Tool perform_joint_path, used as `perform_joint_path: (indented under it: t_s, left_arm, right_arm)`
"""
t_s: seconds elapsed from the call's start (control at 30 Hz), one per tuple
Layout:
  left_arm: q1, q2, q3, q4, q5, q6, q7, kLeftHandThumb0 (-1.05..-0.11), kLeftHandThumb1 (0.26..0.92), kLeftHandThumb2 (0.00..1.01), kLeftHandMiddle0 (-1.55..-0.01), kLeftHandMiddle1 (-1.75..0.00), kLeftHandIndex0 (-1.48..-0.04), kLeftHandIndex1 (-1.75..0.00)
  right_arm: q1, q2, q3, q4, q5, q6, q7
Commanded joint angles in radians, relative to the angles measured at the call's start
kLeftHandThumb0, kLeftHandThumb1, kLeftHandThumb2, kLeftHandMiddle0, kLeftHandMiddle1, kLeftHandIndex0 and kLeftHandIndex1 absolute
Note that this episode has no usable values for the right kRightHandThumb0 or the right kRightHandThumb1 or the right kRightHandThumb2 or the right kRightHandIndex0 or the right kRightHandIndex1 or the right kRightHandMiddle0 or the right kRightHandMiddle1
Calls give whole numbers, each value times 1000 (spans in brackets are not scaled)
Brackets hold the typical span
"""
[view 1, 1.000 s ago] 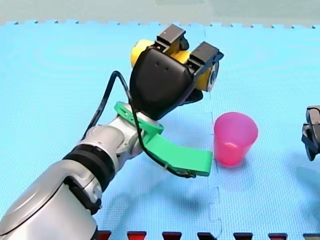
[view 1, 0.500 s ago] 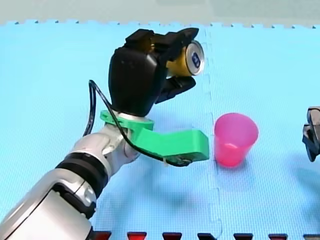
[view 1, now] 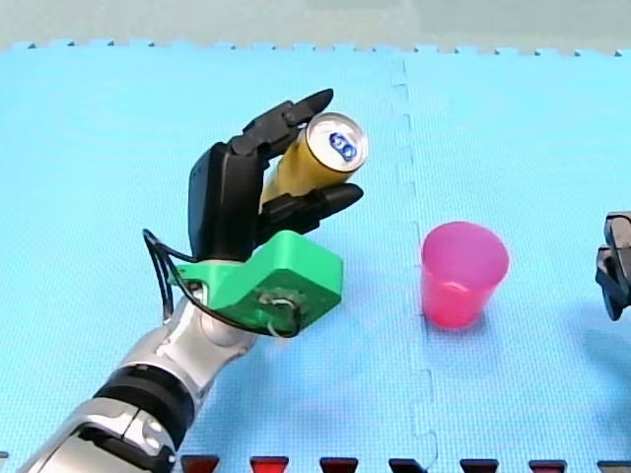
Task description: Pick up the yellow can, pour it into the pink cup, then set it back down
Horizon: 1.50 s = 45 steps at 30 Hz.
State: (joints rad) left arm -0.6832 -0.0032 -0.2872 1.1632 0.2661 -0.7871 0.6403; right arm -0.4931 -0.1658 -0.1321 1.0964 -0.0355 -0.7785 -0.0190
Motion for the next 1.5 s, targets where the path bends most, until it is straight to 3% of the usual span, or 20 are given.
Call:
perform_joint_path:
  t_s: [0.0, 0.23, 0.33, 0.57, 0.77, 1.2, 1.37, 1.47]
  left_arm:
    - [76, -30, 169, -120, -305, -50, -329, -392, 767, 6, -1319, -21, -1221, 0]
    - [135, -30, 247, -218, -459, 100, -502, -387, 772, 3, -1325, -14, -1205, 0]
    - [163, -23, 272, -233, -494, 134, -550, -386, 772, 2, -1331, -13, -1206, -1]
    - [262, -7, 302, -284, -517, 139, -640, -383, 777, 2, -1335, -8, -1217, -5]
    - [314, -21, 338, -330, -491, 162, -673, -374, 781, 2, -1333, -4, -1221, -3]
    - [371, -44, 370, -404, -370, 186, -621, -360, 784, 1, -1327, 0, -1213, 0]
    - [374, -47, 372, -372, -341, 131, -624, -357, 782, 0, -1322, 0, -1205, 0]
    - [368, -54, 370, -310, -317, 64, -620, -361, 782, 0, -1322, 0, -1199, 0]
  right_arm:
    - [-11, -15, -12, 20, 12, 11, 1]
    - [-9, -17, -10, 23, 5, 10, -9]
    - [-8, -18, -9, 23, 0, 9, -15]
    - [-2, -19, -8, 18, -8, 9, -25]
    - [0, -25, -5, 19, -14, 9, -34]
    - [3, -32, 5, 18, -25, 4, -43]
    - [3, -34, 6, 18, -28, 3, -46]
    - [4, -35, 7, 18, -28, 1, -45]
